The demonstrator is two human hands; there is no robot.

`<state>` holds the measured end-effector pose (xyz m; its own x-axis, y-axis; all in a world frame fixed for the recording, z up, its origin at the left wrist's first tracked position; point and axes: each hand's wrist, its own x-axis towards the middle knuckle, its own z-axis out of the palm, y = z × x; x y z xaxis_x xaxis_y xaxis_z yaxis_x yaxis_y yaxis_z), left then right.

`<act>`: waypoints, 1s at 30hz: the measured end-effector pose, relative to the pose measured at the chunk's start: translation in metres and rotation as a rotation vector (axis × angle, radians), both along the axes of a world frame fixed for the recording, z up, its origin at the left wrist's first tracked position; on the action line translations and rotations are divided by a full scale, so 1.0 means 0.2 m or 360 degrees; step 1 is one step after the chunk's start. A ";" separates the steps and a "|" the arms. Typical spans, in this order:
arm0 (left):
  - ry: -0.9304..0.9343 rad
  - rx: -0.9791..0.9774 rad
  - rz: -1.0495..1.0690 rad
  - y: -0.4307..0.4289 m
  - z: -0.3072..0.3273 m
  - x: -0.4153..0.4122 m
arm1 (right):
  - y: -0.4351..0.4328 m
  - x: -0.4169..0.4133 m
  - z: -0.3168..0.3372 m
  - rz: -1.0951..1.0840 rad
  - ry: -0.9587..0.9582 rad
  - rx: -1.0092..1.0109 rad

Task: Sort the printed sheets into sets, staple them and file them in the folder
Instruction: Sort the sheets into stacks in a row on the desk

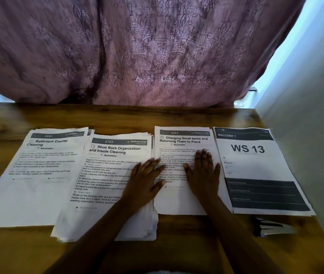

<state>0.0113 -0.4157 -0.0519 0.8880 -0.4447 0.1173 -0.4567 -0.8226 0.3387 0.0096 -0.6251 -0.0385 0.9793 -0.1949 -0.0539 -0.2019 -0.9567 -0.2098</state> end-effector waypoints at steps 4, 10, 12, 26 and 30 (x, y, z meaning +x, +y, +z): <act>-0.0012 -0.0223 -0.0020 0.03 0.08 -0.01 | 0.04 0.02 0.10 0.0069 -0.0125 0.0130; -0.0265 -0.0172 0.0376 0.30 0.19 -0.15 | 0.37 0.30 0.34 0.0694 -0.0327 0.0456; -0.0276 -0.0036 0.0552 0.43 0.17 -0.21 | 0.50 0.43 0.38 0.0832 -0.0228 0.0394; -0.0231 -0.0043 0.0646 0.57 0.03 -0.26 | 0.78 0.73 0.36 0.0741 0.0421 -0.0096; -0.0272 -0.0059 0.0624 0.58 0.02 -0.26 | 0.77 0.78 0.46 0.0780 0.0716 0.0314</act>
